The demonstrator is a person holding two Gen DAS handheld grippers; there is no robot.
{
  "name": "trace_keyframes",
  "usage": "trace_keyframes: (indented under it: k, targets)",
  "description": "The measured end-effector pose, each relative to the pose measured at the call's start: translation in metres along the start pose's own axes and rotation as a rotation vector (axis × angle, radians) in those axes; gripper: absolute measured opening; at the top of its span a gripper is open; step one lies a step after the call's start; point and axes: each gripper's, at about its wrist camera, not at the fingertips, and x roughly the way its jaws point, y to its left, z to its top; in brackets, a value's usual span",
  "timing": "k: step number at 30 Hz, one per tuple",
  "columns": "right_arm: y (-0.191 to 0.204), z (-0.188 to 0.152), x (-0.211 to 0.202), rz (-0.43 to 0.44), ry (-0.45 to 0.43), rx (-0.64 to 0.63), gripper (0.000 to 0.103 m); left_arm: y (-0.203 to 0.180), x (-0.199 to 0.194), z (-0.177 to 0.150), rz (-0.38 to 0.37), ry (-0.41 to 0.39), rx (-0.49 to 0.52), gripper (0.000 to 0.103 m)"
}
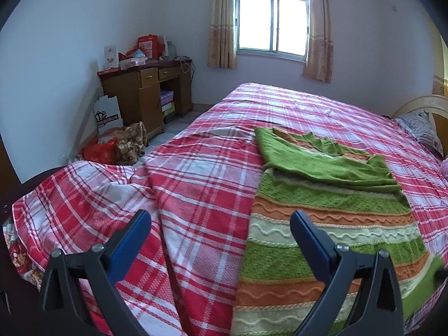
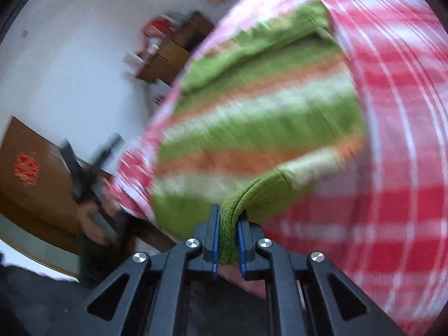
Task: Fold small clothes
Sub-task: 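Grasp the ribbed hem with the right tool while the left tool grasps the hem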
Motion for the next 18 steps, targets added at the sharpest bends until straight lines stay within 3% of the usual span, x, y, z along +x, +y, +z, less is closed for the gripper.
trace_keyframes:
  k: [8,12,18]
  targets:
    - [-0.042,0.097,0.025,-0.110,-0.190,0.105,0.010,0.013,-0.002,0.006,-0.001,-0.009,0.024,0.101]
    - [-0.077,0.105,0.051,-0.201,-0.187,0.192,0.010,0.018,0.003,0.004,-0.074,0.019,0.029,0.102]
    - [-0.069,0.098,0.061,-0.244,-0.189,0.144,0.010,-0.006,0.021,-0.007,-0.196,0.067,0.109,0.102]
